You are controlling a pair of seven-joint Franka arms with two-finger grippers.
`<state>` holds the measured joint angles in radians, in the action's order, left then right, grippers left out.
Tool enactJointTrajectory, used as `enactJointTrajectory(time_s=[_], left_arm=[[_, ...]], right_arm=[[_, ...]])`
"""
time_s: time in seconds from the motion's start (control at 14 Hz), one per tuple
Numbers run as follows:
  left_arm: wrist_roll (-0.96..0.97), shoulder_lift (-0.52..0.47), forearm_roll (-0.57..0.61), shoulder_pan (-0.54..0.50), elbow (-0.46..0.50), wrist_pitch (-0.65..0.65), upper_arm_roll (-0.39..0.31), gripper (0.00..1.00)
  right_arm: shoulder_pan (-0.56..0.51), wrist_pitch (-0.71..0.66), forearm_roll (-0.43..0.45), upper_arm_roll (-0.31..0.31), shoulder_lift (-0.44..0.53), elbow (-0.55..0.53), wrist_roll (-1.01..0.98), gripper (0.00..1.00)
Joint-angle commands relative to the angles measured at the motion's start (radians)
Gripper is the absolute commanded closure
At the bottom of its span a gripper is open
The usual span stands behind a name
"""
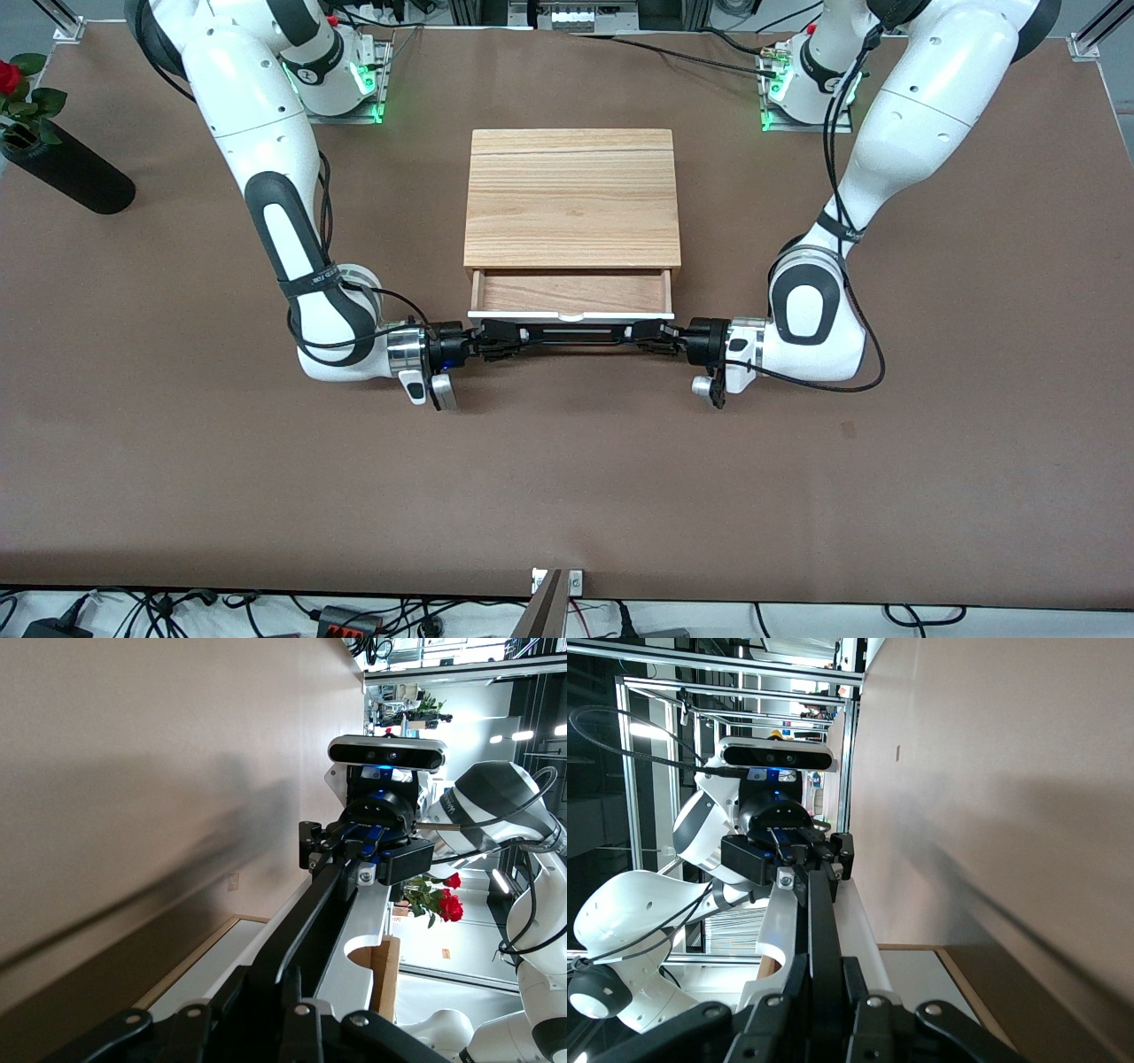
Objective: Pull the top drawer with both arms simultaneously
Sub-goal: 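Pull the handle outward with both grippers to slide the drawer open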
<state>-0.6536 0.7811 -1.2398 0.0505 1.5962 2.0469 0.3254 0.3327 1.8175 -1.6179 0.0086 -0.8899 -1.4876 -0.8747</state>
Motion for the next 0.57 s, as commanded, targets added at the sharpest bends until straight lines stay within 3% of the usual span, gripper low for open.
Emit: enactJointTrajectory(time_s=[0.0,0.29,0.36,0.43,0.5], left_arm=[[0.019,-0.026,-0.029,-0.026,-0.015,-0.042,-0.005,0.81],[0.017,-0.023,-0.029,-0.026,-0.016,-0.042,-0.012,0.79],[0.017,-0.022,-0.029,-0.026,-0.016,-0.042,-0.012,0.77],[0.015,-0.022,-0.027,-0.026,-0.016,-0.042,-0.012,0.77],[0.015,-0.02,-0.027,-0.024,-0.016,-0.042,-0.012,0.77]], right_arm=[[-0.047,0.057,0.006,-0.016,-0.044,0.033,0.003,0.89],[-0.049,0.085,0.006,-0.016,-0.044,0.035,0.003,0.86],[-0.049,0.085,0.006,-0.016,-0.043,0.035,0.003,0.65],[-0.047,0.085,0.007,-0.016,-0.041,0.035,0.002,0.15],[-0.049,0.077,0.01,-0.016,-0.037,0.035,-0.006,0.0]])
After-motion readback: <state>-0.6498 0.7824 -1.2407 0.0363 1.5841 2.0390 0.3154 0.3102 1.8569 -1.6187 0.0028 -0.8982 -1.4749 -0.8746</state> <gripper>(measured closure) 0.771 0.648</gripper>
